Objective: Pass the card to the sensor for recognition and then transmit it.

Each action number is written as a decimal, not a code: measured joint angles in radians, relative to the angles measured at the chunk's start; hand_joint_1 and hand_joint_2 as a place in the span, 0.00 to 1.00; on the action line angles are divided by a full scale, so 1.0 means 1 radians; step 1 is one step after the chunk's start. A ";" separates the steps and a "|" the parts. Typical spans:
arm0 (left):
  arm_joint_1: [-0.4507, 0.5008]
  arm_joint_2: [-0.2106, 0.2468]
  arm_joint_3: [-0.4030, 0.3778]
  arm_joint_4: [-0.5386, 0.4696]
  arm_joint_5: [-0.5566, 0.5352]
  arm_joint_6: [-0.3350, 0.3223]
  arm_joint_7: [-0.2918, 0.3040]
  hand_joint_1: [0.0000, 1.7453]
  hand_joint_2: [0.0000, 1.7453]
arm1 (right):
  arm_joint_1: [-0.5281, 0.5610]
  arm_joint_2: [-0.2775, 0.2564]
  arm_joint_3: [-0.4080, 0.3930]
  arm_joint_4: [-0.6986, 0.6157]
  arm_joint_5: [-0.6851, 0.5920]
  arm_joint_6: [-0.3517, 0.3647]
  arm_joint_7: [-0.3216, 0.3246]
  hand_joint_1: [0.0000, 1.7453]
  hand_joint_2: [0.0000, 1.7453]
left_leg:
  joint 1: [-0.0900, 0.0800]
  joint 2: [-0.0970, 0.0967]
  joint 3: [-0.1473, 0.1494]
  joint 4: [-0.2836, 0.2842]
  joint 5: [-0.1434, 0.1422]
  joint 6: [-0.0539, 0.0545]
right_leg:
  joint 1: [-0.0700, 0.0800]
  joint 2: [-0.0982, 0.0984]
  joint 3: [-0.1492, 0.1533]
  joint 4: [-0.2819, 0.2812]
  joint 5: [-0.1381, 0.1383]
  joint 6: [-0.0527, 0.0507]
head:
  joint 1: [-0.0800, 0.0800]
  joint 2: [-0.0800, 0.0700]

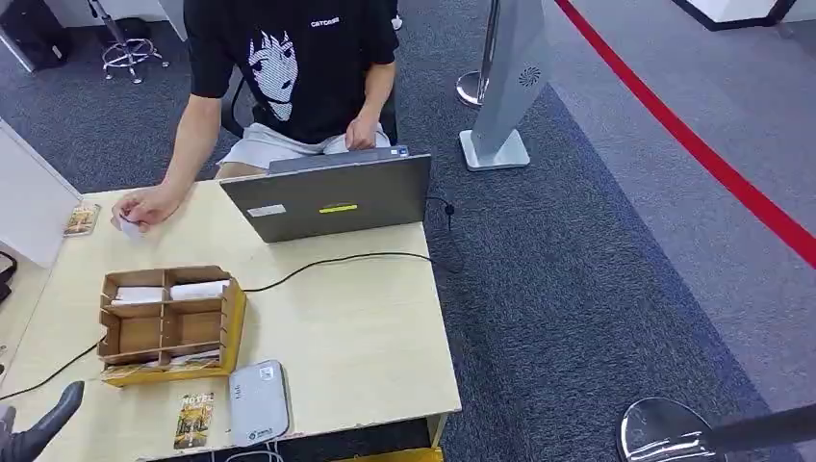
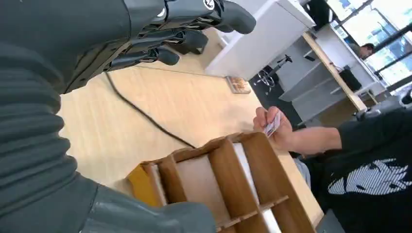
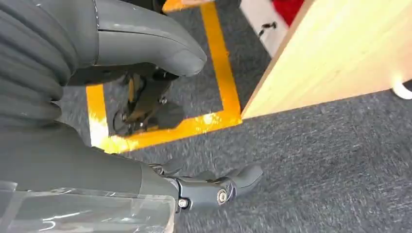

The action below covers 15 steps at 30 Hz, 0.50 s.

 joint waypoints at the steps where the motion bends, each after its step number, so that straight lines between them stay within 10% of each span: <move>1: -0.013 0.011 -0.016 0.000 -0.019 0.004 0.011 0.00 1.00 | -0.003 0.000 -0.002 0.005 0.019 -0.010 -0.005 0.00 1.00 | 0.000 0.000 0.000 0.000 0.000 0.000 | 0.000 0.000 0.000 0.000 0.000 0.000 | 0.000 0.000; 15: -0.220 0.130 -0.246 0.030 -0.279 0.041 0.203 0.00 1.00 | -0.044 0.008 -0.020 0.065 0.236 -0.123 -0.042 0.00 1.00 | 0.000 0.000 0.000 0.000 0.001 0.000 | 0.000 0.001 0.000 0.000 0.001 0.000 | 0.000 0.000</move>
